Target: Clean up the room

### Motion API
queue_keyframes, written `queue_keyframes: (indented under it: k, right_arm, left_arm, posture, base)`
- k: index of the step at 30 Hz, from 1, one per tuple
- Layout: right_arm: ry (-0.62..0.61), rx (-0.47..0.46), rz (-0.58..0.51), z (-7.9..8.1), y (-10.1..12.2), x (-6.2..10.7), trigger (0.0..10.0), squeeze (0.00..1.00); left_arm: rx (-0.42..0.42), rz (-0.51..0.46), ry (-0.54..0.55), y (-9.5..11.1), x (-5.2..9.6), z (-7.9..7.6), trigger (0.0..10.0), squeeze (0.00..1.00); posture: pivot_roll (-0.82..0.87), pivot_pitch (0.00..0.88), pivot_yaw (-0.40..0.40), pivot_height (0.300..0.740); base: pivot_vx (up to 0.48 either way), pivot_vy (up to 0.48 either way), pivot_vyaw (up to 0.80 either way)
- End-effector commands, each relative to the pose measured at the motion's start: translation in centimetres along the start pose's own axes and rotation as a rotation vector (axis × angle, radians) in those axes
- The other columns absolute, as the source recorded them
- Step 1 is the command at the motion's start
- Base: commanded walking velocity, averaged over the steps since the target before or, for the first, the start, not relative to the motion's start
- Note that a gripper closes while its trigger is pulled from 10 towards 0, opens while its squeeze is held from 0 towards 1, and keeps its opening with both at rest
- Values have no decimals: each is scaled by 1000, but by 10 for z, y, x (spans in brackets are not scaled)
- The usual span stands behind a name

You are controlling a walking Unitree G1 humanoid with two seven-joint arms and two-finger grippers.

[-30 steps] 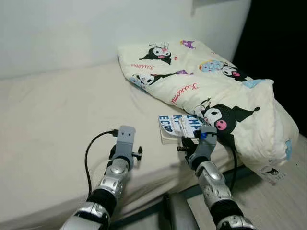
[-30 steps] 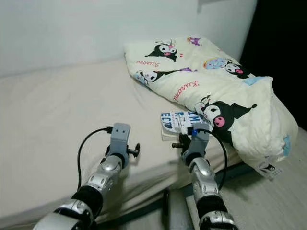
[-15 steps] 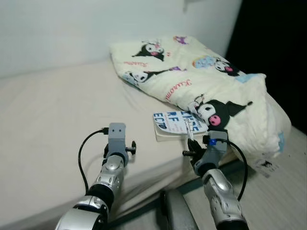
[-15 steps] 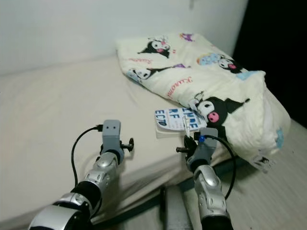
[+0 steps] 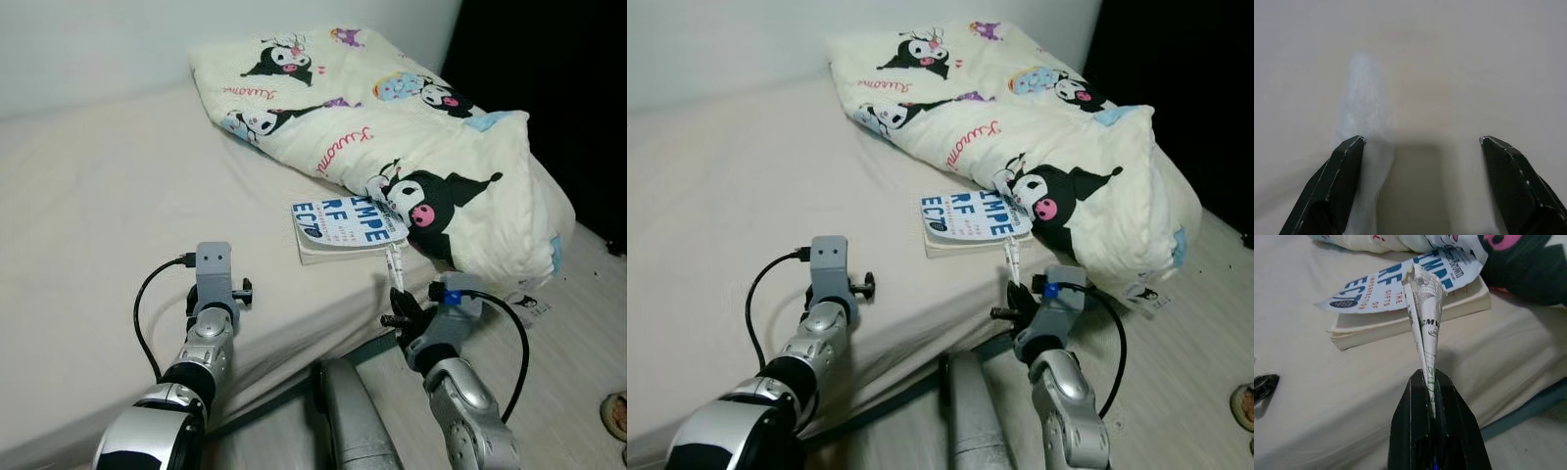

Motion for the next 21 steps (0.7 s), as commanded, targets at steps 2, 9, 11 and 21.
queue_keyframes:
  k: [2,9,11,21]
  right_arm:
    - [8,-17,53,2,-5,9,10000,0]
    - [6,-15,58,1,-1,8,10000,0]
    - [7,-14,61,1,0,7,10000,0]
    - [12,-20,59,3,7,0,10000,0]
  left_arm:
    - [-20,-18,80,7,-4,18,10000,0]
    - [-32,-25,141,9,-5,36,10000,0]
    - [-44,-35,160,11,-6,42,10000,0]
    - [-127,-41,260,7,-1,84,0,0]
  posture:
    - [-398,293,-20,505]
    - [-395,289,-21,505]
    - [-389,281,-22,505]
    - [-360,244,-11,505]
  base:
    - [0,0,0]
    - [0,0,0]
    - [0,0,0]
    - [0,0,0]
Point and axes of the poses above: a point about 5 cm out from each wrist's last joint towards the gripper, its own x axis pointing back from the gripper into the wrist, its own y axis along the axis of the wrist's last joint, z = x × y, the point moved 2 cm from there along -x, pointing out of the wrist towards the gripper, and after that the axes turned 15 degrees about x, right-handed, at the moved point
